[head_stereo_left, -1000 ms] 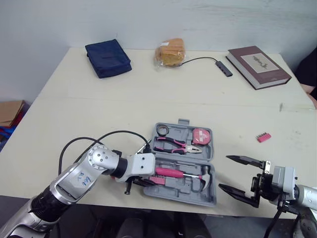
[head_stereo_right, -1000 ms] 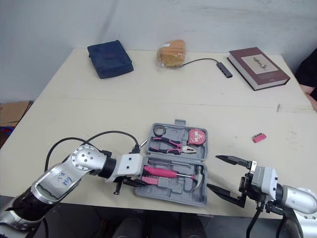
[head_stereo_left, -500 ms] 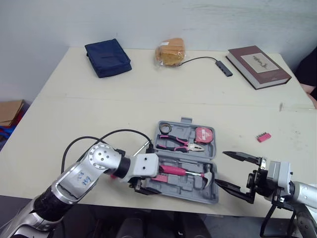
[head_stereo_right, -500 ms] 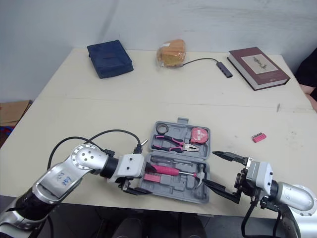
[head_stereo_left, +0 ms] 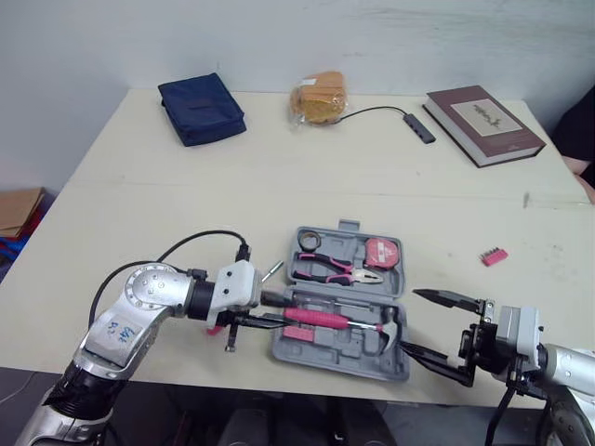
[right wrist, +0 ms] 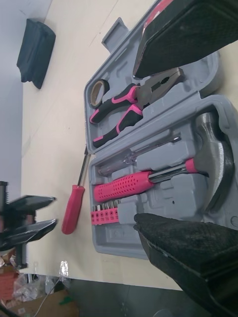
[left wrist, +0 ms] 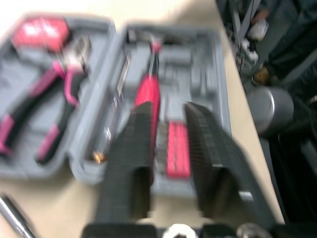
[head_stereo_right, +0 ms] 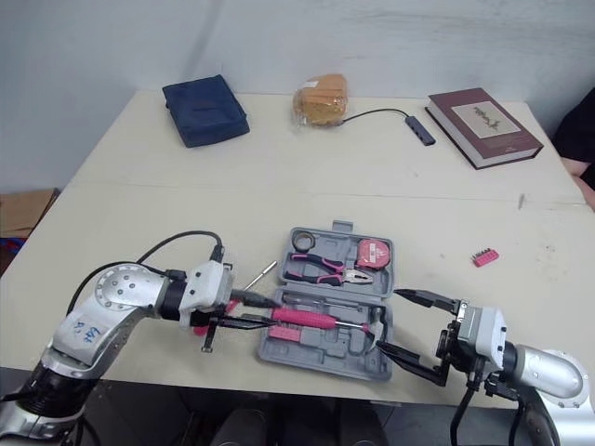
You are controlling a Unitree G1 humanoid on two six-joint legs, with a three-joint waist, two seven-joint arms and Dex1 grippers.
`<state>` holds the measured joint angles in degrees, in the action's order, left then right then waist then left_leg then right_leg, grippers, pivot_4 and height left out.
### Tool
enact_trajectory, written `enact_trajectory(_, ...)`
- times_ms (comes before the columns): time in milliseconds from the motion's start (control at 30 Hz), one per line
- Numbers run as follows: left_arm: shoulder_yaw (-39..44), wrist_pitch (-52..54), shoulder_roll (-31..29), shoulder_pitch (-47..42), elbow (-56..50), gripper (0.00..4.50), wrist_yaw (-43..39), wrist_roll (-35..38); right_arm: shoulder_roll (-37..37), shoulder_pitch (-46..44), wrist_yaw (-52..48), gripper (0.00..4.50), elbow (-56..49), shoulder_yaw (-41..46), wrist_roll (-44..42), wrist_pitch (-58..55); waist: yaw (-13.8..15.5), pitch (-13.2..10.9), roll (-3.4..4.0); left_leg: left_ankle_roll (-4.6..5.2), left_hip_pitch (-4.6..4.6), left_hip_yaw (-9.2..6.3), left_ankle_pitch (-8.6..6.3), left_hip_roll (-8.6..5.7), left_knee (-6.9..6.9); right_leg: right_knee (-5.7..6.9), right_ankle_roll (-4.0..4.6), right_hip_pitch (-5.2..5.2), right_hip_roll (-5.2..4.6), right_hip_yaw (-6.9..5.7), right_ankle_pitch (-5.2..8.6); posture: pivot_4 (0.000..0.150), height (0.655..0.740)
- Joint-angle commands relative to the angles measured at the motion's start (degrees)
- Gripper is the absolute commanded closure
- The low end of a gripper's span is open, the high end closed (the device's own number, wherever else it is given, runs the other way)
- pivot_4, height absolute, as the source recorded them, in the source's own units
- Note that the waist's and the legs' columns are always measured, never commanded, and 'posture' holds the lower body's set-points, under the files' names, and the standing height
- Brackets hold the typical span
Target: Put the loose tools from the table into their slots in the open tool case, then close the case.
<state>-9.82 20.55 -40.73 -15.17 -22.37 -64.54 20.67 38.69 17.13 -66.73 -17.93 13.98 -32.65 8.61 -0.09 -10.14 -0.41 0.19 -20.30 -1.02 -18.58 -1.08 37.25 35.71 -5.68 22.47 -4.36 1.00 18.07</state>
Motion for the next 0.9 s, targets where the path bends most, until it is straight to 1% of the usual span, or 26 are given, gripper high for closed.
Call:
enact_trajectory(33,-3.93,-0.68,0.69,0.12,0.32,4.46,0.87,-3.19,0.24,1.25,-0.26,0.00,-1.27,2.05,-0.30,1.01,0.08,0.00,0.00,0.00,0.00,0.00,0.00,-0.01,0.01,0.01,0.00,0.00,-0.01,0.00,0.00,0.150,0.7400)
enact_trajectory(167,-7.39,-2.07,-0.60,-0.22,2.34,4.46,0.62,-8.02,0.47,1.85,-0.20,0.00,-1.08,2.91,-0.19,1.36,0.15,0.00,0.00,0.02,-0.01,0.00,-0.01,-0.01,0.00,-0.02,-0.01,-0.01,-0.03,0.00,-0.01,0.150,0.7400)
enact_trajectory(267,-10.67,2.60,-3.84,-0.38,2.79,4.46,0.44,-12.14,0.38,2.43,-0.06,0.00,-1.34,3.38,-0.02,1.55,0.00,0.03,0.01,0.02,0.02,0.00,-0.01,0.00,-0.02,0.02,-0.01,-0.01,-0.01,0.01,-0.01,0.150,0.7400)
enact_trajectory(433,-13.27,6.52,-2.69,-2.34,3.45,4.46,3.88,-14.71,-0.01,2.81,0.17,0.00,-0.84,4.08,0.46,2.05,-0.06,0.14,0.20,0.02,0.15,0.03,-0.01,0.00,-0.05,0.05,-0.01,-0.10,0.00,0.07,0.00,0.150,0.7400)
enact_trajectory(567,-17.93,10.71,-1.60,-4.15,4.38,4.46,4.11,-16.88,-0.33,3.14,0.99,0.00,-0.98,4.41,0.83,2.52,0.10,0.24,0.19,0.04,0.15,0.02,0.00,-0.01,0.00,0.08,-0.01,-0.12,-0.01,0.06,0.00,0.150,0.7400)
enact_trajectory(633,-18.77,11.04,-0.94,-4.56,4.67,4.46,4.54,-17.26,-0.32,3.29,1.34,0.00,-1.02,4.74,0.87,2.66,0.13,0.38,0.24,0.04,0.17,0.03,0.00,-0.02,0.00,0.06,-0.01,-0.16,-0.01,0.07,0.00,0.150,0.7400)
enact_trajectory(767,-15.26,7.27,1.92,-3.53,4.91,4.46,4.60,-13.23,-0.35,4.22,4.21,0.00,-1.26,7.75,0.10,1.35,0.61,0.46,0.34,0.13,0.27,0.00,-0.04,-0.05,0.00,-0.08,-0.03,-0.37,-0.07,0.04,-0.02,0.150,0.7400)
enact_trajectory(833,-10.93,2.54,3.86,-2.42,5.59,4.46,4.17,-9.91,-0.46,4.76,5.75,0.00,-1.13,9.86,-0.70,0.35,0.77,0.45,0.32,0.16,0.30,-0.01,-0.05,-0.05,0.01,-0.16,-0.06,-0.44,-0.08,0.04,-0.03,0.150,0.7400)
enact_trajectory(900,-4.28,-2.09,6.20,-1.20,7.04,4.46,4.27,-5.26,-0.86,5.49,7.58,0.00,-0.26,12.84,-1.27,-0.19,0.86,0.39,0.23,0.16,0.23,-0.01,-0.06,-0.04,0.02,-0.16,-0.06,-0.35,-0.09,0.04,-0.03,0.150,0.7400)
